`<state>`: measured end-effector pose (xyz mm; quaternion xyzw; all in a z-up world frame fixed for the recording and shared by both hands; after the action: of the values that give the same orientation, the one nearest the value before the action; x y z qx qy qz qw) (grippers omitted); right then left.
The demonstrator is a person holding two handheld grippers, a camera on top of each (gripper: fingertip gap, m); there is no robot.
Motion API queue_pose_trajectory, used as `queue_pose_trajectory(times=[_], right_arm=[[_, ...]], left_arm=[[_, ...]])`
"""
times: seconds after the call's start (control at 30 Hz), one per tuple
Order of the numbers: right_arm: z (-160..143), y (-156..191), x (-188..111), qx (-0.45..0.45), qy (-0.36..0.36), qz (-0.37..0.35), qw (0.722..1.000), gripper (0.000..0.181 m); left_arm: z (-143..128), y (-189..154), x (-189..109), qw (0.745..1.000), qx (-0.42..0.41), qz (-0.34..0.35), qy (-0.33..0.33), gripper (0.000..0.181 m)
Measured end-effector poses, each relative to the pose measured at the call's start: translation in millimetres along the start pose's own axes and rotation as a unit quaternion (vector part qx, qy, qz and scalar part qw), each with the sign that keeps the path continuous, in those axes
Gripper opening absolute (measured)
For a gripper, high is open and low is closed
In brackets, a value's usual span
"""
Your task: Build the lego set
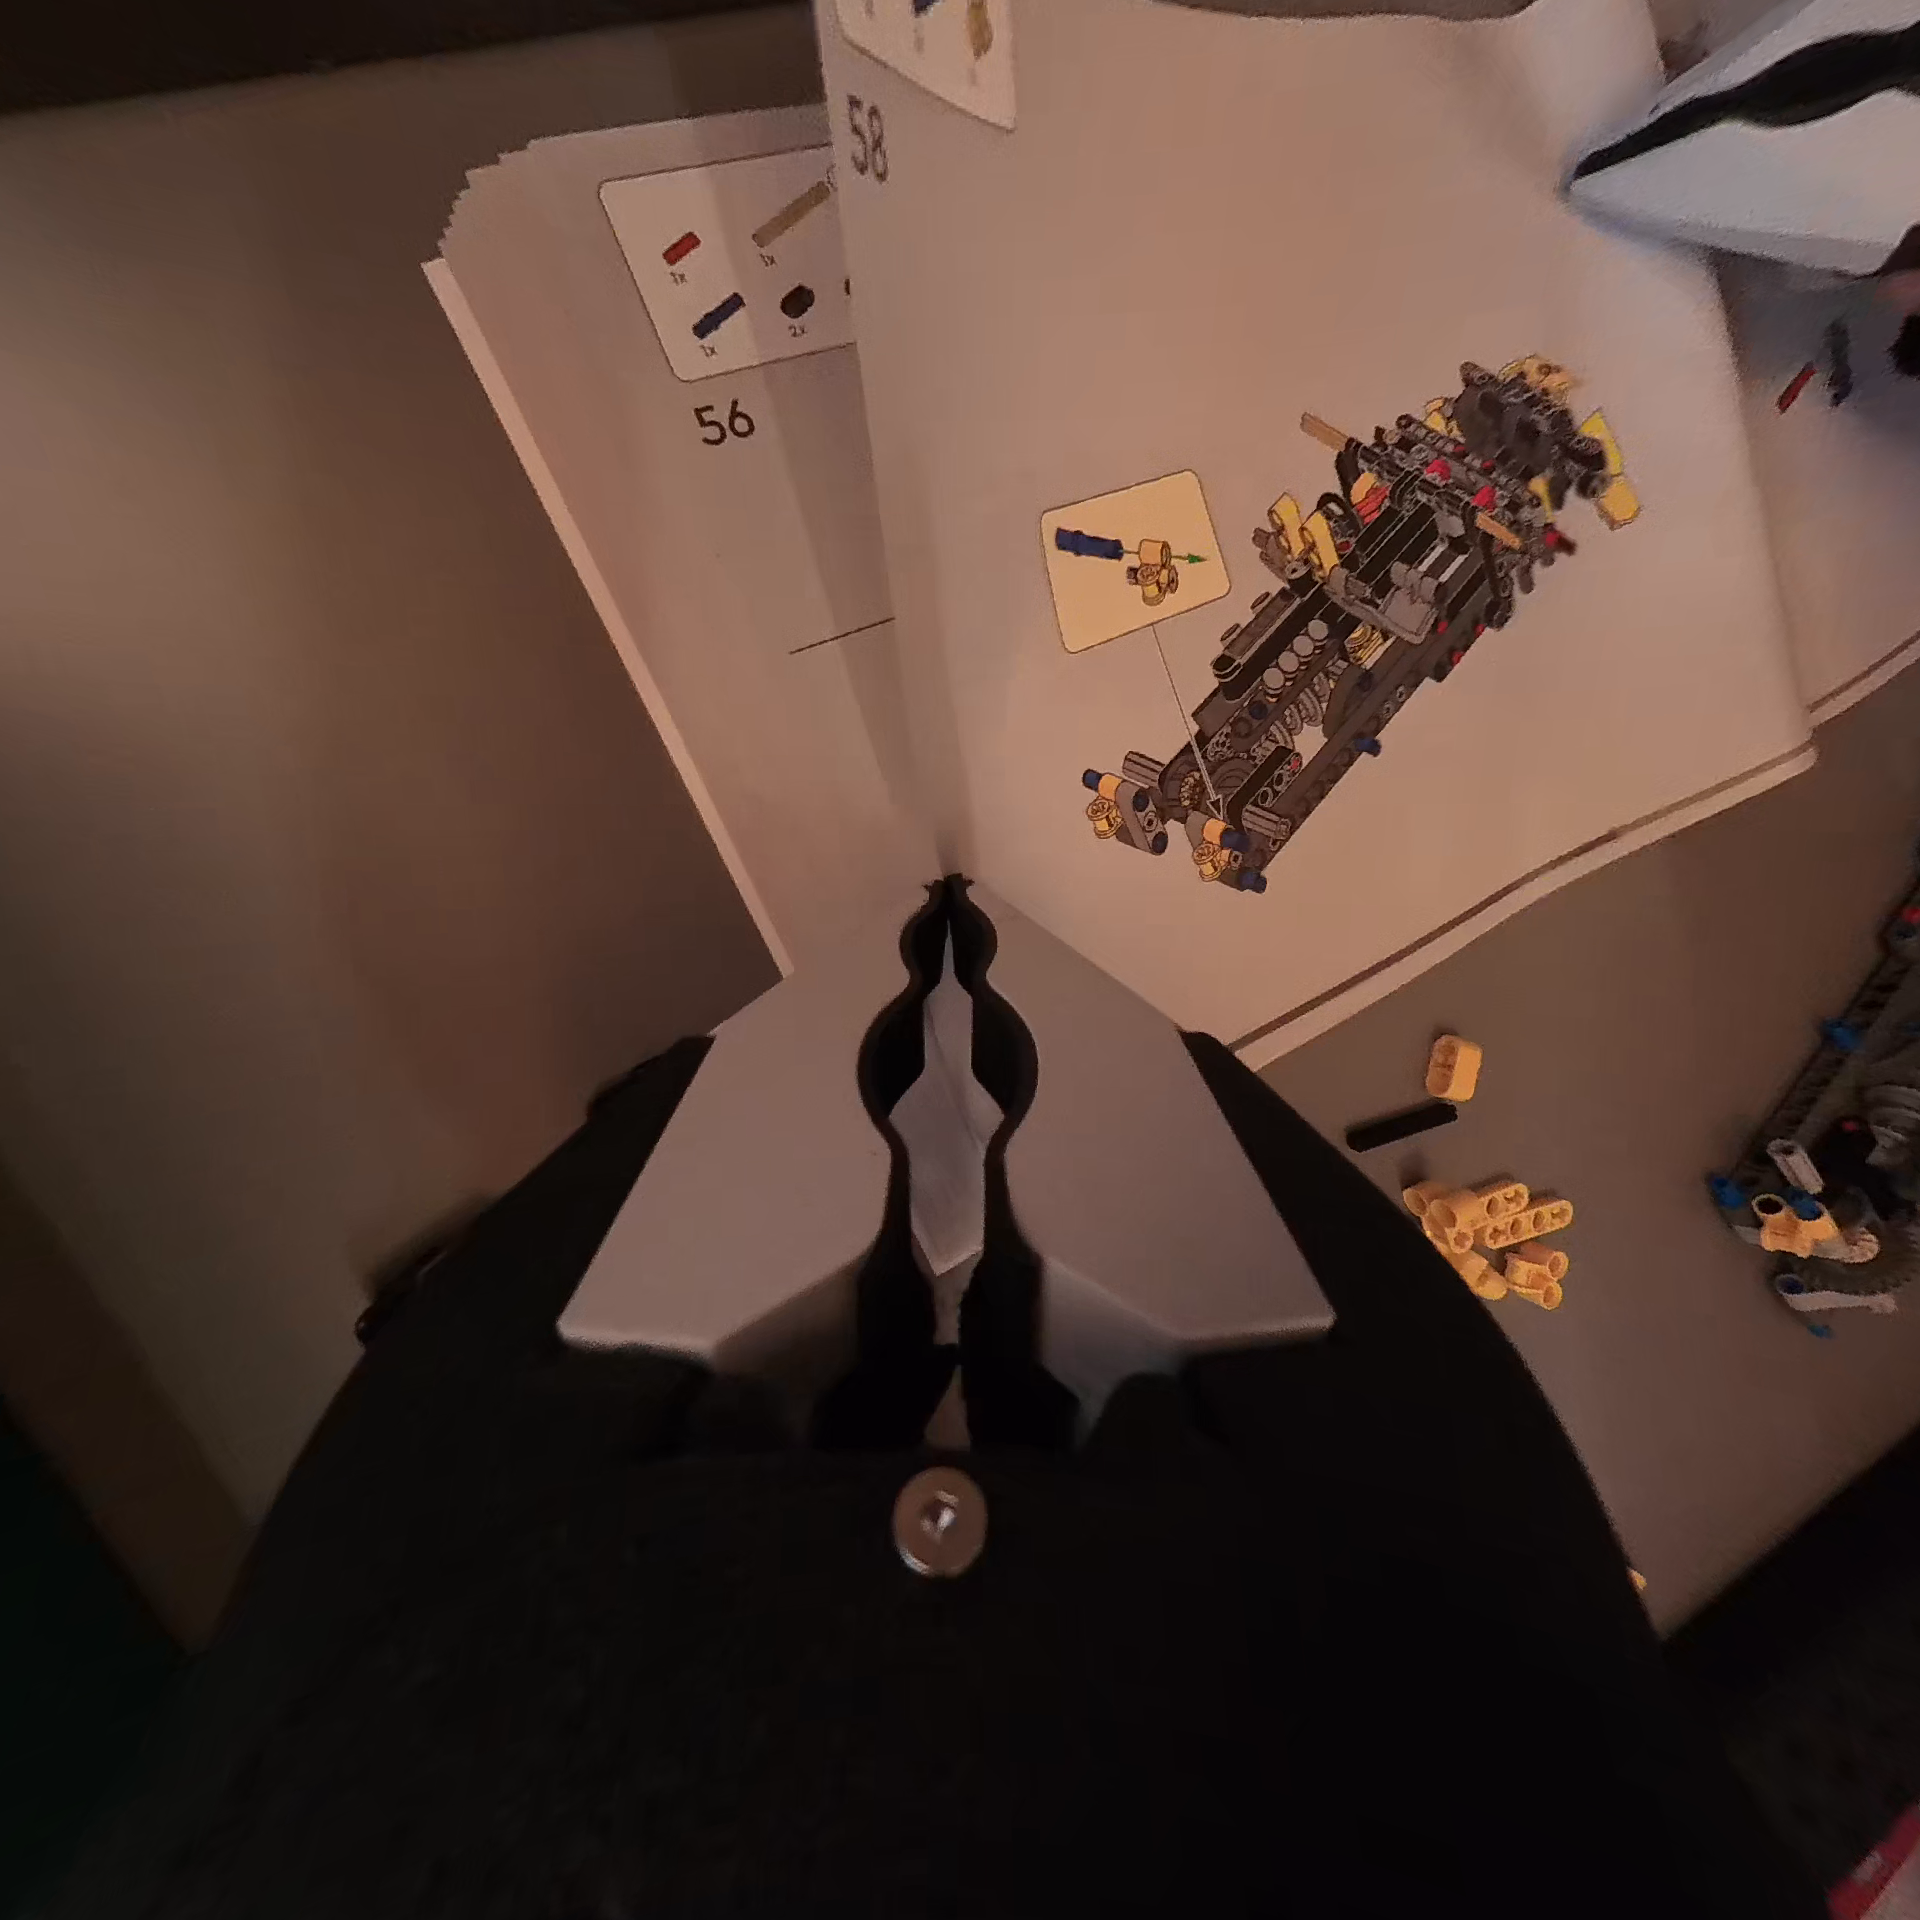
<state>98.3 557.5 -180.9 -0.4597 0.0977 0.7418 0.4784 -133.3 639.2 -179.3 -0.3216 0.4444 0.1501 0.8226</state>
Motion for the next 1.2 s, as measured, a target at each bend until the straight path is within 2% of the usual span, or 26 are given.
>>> queue_pose_trajectory(times=[0.17, 0.2, 0.23, 0.3, 0.37, 0.43, 0.47, 0.57, 0.63, 0.7, 0.77, 0.8, 0.83, 0.9, 1.03, 1.2], right_arm=[[1.9, -0.7, -0.8, 0.024, -0.013, -0.004, 1.000, 0.000], [6.6, -2.6, -6.9, 0.029, -0.028, -0.012, 0.999, 0.000], [14.9, -4.1, -18.8, 0.028, -0.058, -0.022, 0.998, 0.000], [32.8, -14.0, -61.6, 0.033, -0.135, -0.086, 0.987, 0.000], [29.0, -12.6, -112.0, 0.054, -0.162, -0.129, 0.977, 0.000], [8.7, 9.5, -153.8, 0.080, -0.164, -0.113, 0.977, 0.013], [-5.2, 25.0, -170.7, 0.101, -0.167, -0.098, 0.976, 0.020], [-47.9, 90.5, -203.5, 0.161, -0.191, -0.006, 0.968, 0.039], [-74.1, 136.2, -217.1, 0.163, -0.199, 0.030, 0.966, 0.050], [-101.7, 166.2, -223.1, 0.165, -0.180, 0.016, 0.970, 0.064], [-128.3, 184.0, -222.8, 0.184, -0.136, -0.005, 0.973, 0.068], [-135.9, 190.7, -221.7, 0.201, -0.124, -0.011, 0.972, 0.078], [-139.4, 195.9, -221.5, 0.217, -0.119, -0.018, 0.969, 0.085], [-139.4, 198.2, -222.1, 0.243, -0.128, -0.047, 0.960, 0.087], [-139.9, 199.1, -211.6, 0.247, -0.117, -0.088, 0.958, 0.095], [-135.6, 202.0, -196.6, 0.234, -0.096, -0.087, 0.964, 0.097]], left_arm=[[0.8, 2.0, -1.0, 1.000, -0.019, -0.015, -0.010, 0.002], [2.4, 3.4, -3.7, 0.999, -0.029, -0.006, -0.017, 0.010], [5.7, 2.4, -10.7, 0.999, -0.033, 0.003, -0.036, 0.021], [10.2, -9.9, -40.1, 0.994, -0.017, 0.005, -0.107, 0.023], [2.6, -35.4, -74.4, 0.986, 0.006, -0.024, -0.165, 0.023], [-21.1, -76.9, -96.9, 0.975, 0.053, -0.085, -0.196, 0.023], [-39.6, -100.2, -99.5, 0.971, 0.088, -0.116, -0.192, 0.023], [-107.6, -157.9, -81.3, 0.955, 0.214, -0.166, -0.125, 0.024], [-141.5, -187.1, -65.0, 0.936, 0.283, -0.180, -0.109, 0.025], [-158.6, -202.4, -45.6, 0.924, 0.331, -0.160, -0.102, 0.026], [-165.7, -206.3, -24.9, 0.920, 0.363, -0.122, -0.080, 0.036], [-168.4, -207.7, -16.2, 0.918, 0.375, -0.113, -0.064, 0.042], [-169.6, -209.3, -9.1, 0.916, 0.383, -0.106, -0.052, 0.054], [-165.3, -213.1, 0.6, 0.918, 0.380, -0.101, -0.052, 0.064], [-163.8, -218.8, 11.6, 0.926, 0.354, -0.126, -0.044, 0.070], [-167.2, -217.0, 19.4, 0.928, 0.351, -0.120, -0.038, 0.073]])
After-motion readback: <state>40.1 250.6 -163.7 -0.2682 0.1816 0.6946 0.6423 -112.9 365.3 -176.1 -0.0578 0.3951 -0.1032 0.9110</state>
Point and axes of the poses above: each gripper's, where its closed fingertips meet, x out along the fingers, z out of its top, y = z × x across the jaws, the point moved 3 cm from there along -x, back along the fingers, and after that the axes turned 10 degrees about -x, right-handed, at the moved point
